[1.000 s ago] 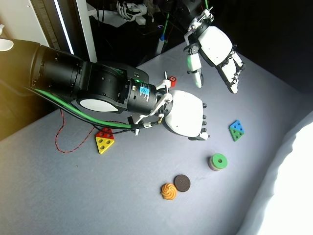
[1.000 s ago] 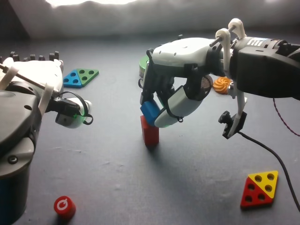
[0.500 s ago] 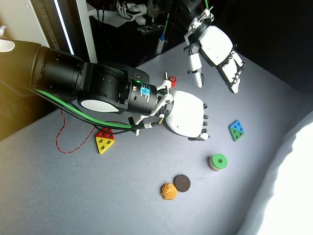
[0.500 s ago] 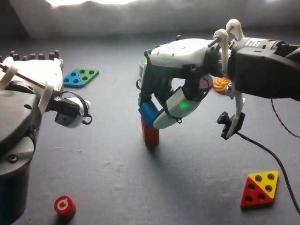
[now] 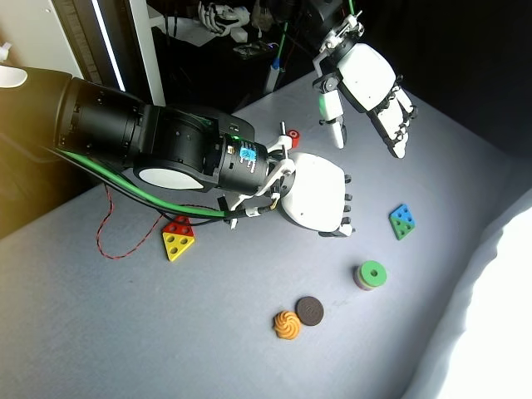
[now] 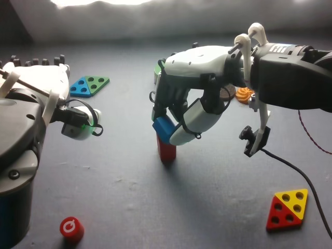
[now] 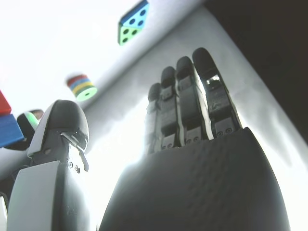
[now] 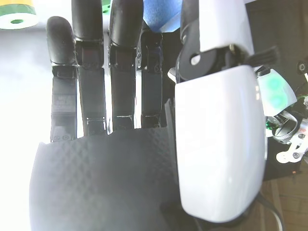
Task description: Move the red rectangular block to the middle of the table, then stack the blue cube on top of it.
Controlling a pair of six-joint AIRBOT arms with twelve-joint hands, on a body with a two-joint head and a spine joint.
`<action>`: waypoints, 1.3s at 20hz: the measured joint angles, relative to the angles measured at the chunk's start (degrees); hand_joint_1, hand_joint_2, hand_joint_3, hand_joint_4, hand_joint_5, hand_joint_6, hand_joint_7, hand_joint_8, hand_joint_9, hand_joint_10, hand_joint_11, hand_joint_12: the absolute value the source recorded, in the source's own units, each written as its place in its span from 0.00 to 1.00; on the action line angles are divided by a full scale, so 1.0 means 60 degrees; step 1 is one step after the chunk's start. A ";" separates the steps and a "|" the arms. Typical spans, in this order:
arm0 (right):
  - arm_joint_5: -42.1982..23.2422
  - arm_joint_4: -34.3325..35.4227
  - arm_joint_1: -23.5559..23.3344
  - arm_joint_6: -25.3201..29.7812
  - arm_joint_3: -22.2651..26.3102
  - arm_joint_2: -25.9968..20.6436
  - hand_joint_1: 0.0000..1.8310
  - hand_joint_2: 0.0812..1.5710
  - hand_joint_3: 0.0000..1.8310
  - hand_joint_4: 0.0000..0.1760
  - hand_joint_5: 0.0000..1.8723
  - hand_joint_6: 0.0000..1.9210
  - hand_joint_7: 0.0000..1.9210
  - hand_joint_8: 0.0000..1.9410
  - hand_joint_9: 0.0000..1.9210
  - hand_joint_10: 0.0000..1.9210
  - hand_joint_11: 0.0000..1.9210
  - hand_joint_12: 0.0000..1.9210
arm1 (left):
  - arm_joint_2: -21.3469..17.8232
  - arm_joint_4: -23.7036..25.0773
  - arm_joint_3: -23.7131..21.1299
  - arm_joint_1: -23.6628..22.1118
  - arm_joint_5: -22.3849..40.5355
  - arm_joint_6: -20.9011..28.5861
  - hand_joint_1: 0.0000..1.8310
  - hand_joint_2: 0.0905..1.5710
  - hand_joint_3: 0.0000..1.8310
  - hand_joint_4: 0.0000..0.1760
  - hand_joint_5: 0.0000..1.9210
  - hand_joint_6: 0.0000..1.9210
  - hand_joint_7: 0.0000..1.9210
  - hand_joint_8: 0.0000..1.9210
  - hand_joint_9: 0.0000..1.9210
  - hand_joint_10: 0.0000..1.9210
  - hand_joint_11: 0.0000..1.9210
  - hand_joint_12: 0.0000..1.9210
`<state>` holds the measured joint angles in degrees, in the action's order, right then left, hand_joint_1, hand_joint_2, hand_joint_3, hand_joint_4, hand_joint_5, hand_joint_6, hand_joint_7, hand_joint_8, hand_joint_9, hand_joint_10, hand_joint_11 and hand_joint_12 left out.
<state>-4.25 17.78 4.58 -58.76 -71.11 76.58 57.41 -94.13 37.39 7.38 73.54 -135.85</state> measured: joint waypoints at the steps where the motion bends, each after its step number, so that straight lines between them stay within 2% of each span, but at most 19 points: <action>1: 0.0000 -0.0004 0.0000 0.0000 0.0000 -0.0004 0.66 0.60 0.00 0.00 0.79 0.02 0.65 0.13 0.56 0.19 0.17 0.78 | 0.0000 -0.0007 0.0000 -0.0004 0.0004 0.0000 0.26 0.79 0.00 0.00 0.07 0.01 0.14 0.01 0.14 0.01 0.00 0.45; 2: 0.0000 -0.0004 0.0000 -0.0004 0.0000 0.0000 0.60 0.59 0.00 0.00 0.70 0.00 0.66 0.06 0.55 0.17 0.16 0.79 | 0.0000 0.0000 0.0000 -0.0004 0.0007 0.0000 0.24 0.78 0.00 0.00 0.07 0.01 0.14 0.01 0.14 0.01 0.00 0.47; 3: 0.0000 -0.0004 0.0000 -0.0004 0.0000 0.0000 0.57 0.59 0.00 0.00 0.67 0.00 0.65 0.03 0.53 0.16 0.11 0.82 | 0.0000 0.0000 0.0000 -0.0004 0.0011 0.0004 0.22 0.79 0.00 0.00 0.07 0.00 0.13 0.00 0.13 0.01 0.00 0.43; 4: 0.0036 -0.0036 0.0004 -0.0022 0.0000 0.0000 0.56 0.60 0.00 0.00 0.65 0.00 0.64 0.01 0.50 0.14 0.05 0.85 | 0.0000 -0.0022 0.0000 0.0000 0.0011 0.0000 0.21 0.80 0.00 0.00 0.07 0.00 0.14 0.00 0.14 0.01 0.00 0.43; 5: 0.0062 -0.0040 0.0004 -0.0026 0.0000 -0.0004 0.56 0.60 0.00 0.00 0.64 0.00 0.63 0.01 0.49 0.14 0.02 0.86 | 0.0000 -0.0029 0.0000 0.0000 0.0018 0.0000 0.21 0.80 0.00 0.00 0.07 0.00 0.15 0.01 0.14 0.01 0.00 0.44; 6: 0.0076 -0.0040 0.0004 -0.0026 0.0000 0.0000 0.55 0.59 0.00 0.00 0.62 0.00 0.62 0.00 0.47 0.13 0.01 0.86 | 0.0000 -0.0029 0.0000 0.0000 0.0033 0.0000 0.23 0.81 0.00 0.00 0.05 0.00 0.12 0.00 0.11 0.00 0.00 0.39; 7: 0.0080 -0.0040 0.0004 -0.0029 0.0000 0.0000 0.55 0.59 0.00 0.00 0.62 0.00 0.62 0.00 0.47 0.13 0.01 0.86 | 0.0000 -0.0026 0.0000 0.0000 0.0036 0.0004 0.23 0.81 0.00 0.00 0.05 0.00 0.12 0.00 0.11 0.00 0.00 0.39; 9: 0.0087 -0.0051 0.0004 -0.0044 0.0000 0.0000 0.43 0.64 0.01 0.00 0.51 0.00 0.52 0.00 0.38 0.10 0.00 0.82 | 0.0000 -0.0033 0.0000 -0.0011 0.0044 0.0000 0.22 0.79 0.00 0.00 0.08 0.01 0.14 0.01 0.14 0.02 0.00 0.44; 13: 0.0084 -0.0051 0.0004 -0.0044 0.0000 0.0000 0.42 0.64 0.00 0.00 0.46 0.00 0.46 0.00 0.33 0.09 0.00 0.78 | 0.0000 -0.0040 0.0011 -0.0011 0.0047 0.0000 0.21 0.80 0.00 0.00 0.07 0.00 0.13 0.00 0.13 0.01 0.00 0.40; 15: 0.0080 -0.0051 0.0004 -0.0044 0.0000 0.0000 0.41 0.64 0.00 0.00 0.42 0.00 0.42 0.00 0.29 0.07 0.00 0.74 | 0.0000 -0.0029 0.0011 -0.0011 0.0047 0.0000 0.21 0.79 0.00 0.00 0.07 0.00 0.15 0.00 0.14 0.01 0.00 0.43; 16: 0.0080 -0.0051 0.0004 -0.0044 0.0000 0.0000 0.41 0.63 0.00 0.00 0.42 0.00 0.41 0.00 0.29 0.07 0.00 0.73 | 0.0000 -0.0036 0.0011 -0.0011 0.0047 0.0000 0.22 0.81 0.00 0.00 0.04 0.00 0.11 0.00 0.10 0.01 0.00 0.35; 17: 0.0080 -0.0051 0.0004 -0.0044 0.0000 0.0000 0.40 0.63 0.00 0.00 0.41 0.00 0.41 0.00 0.29 0.07 0.00 0.72 | 0.0000 -0.0040 0.0011 -0.0011 0.0051 0.0000 0.22 0.80 0.00 0.00 0.06 0.01 0.13 0.01 0.12 0.02 0.00 0.42; 21: 0.0076 -0.0062 0.0004 -0.0044 0.0000 -0.0004 0.42 0.60 0.00 0.00 0.38 0.00 0.39 0.00 0.29 0.07 0.00 0.73 | 0.0000 -0.0036 0.0007 -0.0011 0.0076 0.0000 0.21 0.79 0.00 0.00 0.07 0.01 0.15 0.01 0.15 0.02 0.00 0.46; 22: 0.0076 -0.0076 0.0004 -0.0047 0.0000 0.0000 0.40 0.54 0.00 0.00 0.35 0.00 0.33 0.00 0.25 0.05 0.00 0.69 | 0.0000 -0.0033 0.0007 -0.0015 0.0102 0.0000 0.21 0.80 0.00 0.00 0.06 0.00 0.14 0.00 0.13 0.01 0.00 0.43; 23: 0.0076 -0.0080 0.0004 -0.0047 0.0000 0.0000 0.40 0.54 0.00 0.00 0.35 0.00 0.33 0.00 0.25 0.05 0.00 0.69 | 0.0000 -0.0036 0.0007 -0.0015 0.0113 0.0000 0.21 0.80 0.00 0.00 0.06 0.00 0.14 0.00 0.13 0.01 0.00 0.43; 24: 0.0076 -0.0087 0.0000 -0.0055 0.0000 0.0000 0.33 0.57 0.00 0.00 0.28 0.00 0.24 0.00 0.19 0.02 0.00 0.62 | 0.0000 -0.0044 0.0007 -0.0015 0.0113 0.0000 0.27 0.79 0.00 0.00 0.06 0.00 0.12 0.00 0.12 0.00 0.00 0.37; 25: 0.0076 -0.0087 0.0000 -0.0051 0.0000 0.0000 0.29 0.57 0.00 0.00 0.24 0.00 0.21 0.00 0.17 0.01 0.00 0.57 | 0.0000 -0.0044 0.0007 -0.0015 0.0113 0.0004 0.24 0.79 0.00 0.00 0.07 0.00 0.13 0.00 0.12 0.01 0.00 0.40; 26: 0.0076 -0.0087 0.0000 -0.0055 0.0000 -0.0004 0.29 0.57 0.00 0.00 0.24 0.00 0.21 0.00 0.17 0.01 0.00 0.57 | 0.0000 -0.0044 0.0007 -0.0022 0.0113 0.0000 0.24 0.79 0.00 0.00 0.07 0.00 0.13 0.00 0.12 0.01 0.00 0.40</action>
<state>-3.79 17.26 4.58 -59.09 -71.11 76.55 57.41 -94.39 37.43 7.25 74.22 -135.85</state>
